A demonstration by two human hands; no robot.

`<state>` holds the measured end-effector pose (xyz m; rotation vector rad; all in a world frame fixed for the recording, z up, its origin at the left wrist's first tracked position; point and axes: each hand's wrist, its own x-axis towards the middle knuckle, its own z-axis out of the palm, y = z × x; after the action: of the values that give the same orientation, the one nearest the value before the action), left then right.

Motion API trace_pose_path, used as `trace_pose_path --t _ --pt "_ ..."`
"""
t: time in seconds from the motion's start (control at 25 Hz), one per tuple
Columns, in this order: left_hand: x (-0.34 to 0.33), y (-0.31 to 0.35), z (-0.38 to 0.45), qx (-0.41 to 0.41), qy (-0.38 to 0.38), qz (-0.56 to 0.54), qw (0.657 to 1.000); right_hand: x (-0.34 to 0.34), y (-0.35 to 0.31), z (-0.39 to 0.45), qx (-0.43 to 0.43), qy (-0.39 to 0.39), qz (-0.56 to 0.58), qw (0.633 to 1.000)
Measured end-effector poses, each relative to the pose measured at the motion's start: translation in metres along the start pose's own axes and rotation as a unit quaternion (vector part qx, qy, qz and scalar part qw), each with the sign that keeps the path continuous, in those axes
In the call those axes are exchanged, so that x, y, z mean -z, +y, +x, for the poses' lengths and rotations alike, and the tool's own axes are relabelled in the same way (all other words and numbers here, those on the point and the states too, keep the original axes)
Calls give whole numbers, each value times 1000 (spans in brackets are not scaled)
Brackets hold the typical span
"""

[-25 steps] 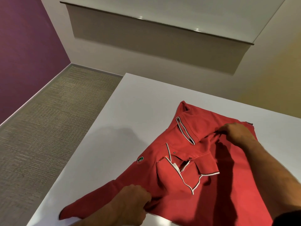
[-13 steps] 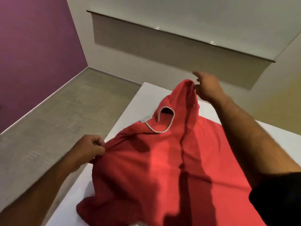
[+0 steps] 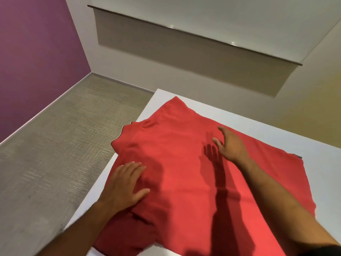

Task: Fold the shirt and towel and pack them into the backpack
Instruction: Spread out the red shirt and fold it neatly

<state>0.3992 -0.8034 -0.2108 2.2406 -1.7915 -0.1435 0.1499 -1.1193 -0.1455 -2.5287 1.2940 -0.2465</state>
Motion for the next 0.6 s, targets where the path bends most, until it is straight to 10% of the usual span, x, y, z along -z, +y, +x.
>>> trace_pose_path --t 0.6 --pt "-33 41 -63 12 -135 58 989 -47 123 -340 -254 -55 -123 958"
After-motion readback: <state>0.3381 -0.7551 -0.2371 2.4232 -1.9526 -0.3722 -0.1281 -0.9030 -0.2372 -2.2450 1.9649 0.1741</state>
